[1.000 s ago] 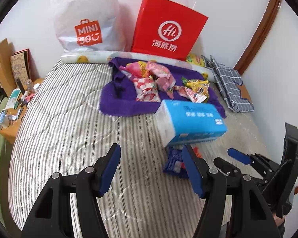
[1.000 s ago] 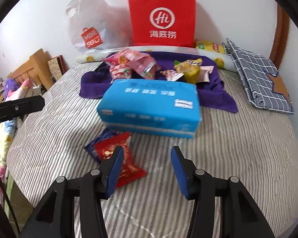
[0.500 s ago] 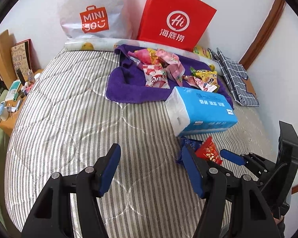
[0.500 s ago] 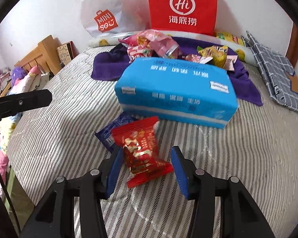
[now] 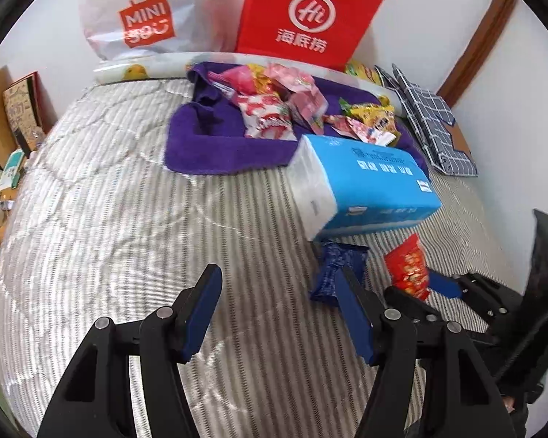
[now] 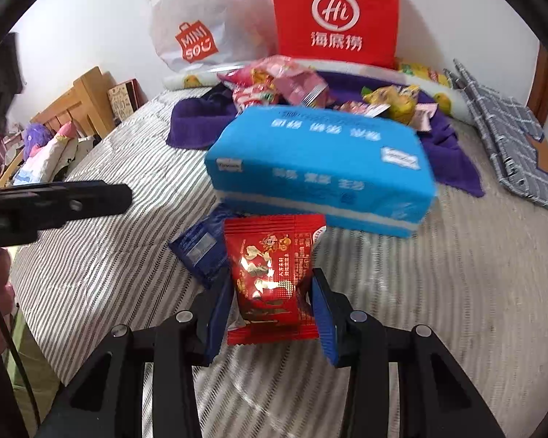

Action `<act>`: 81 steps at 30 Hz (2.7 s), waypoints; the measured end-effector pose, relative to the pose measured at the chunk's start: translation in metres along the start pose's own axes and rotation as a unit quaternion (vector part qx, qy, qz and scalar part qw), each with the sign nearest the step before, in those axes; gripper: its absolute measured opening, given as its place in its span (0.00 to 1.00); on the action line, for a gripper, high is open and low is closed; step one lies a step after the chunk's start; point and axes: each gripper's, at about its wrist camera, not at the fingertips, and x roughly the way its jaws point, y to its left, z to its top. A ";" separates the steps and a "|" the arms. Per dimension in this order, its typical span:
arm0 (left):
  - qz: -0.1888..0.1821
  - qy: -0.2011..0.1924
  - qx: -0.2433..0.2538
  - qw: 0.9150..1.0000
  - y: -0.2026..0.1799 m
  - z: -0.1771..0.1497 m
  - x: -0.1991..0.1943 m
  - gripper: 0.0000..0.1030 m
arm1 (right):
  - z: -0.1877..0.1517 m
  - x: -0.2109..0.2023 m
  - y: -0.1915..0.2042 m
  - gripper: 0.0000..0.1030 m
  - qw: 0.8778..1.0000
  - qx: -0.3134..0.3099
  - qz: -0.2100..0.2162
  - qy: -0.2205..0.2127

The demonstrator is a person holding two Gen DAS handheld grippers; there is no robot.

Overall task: Organize snacks
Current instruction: 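Grasp the red candy packet with the right tool while the left tool grasps the blue biscuit packet, then carry the blue packet with the left tool while the right tool carries the red packet over the towel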

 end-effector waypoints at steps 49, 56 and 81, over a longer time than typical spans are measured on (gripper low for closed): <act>0.013 -0.038 0.090 0.995 -0.069 -0.019 0.070 0.46 | -0.007 0.014 -0.122 0.42 0.989 0.107 -0.101 -0.012; 0.035 -0.034 0.111 0.993 -0.079 -0.021 0.073 0.47 | -0.006 0.015 -0.121 0.43 0.989 0.099 -0.106 -0.009; 0.001 -0.024 0.103 0.994 -0.079 -0.030 0.051 0.42 | -0.013 -0.009 -0.112 0.38 0.991 0.102 -0.082 -0.026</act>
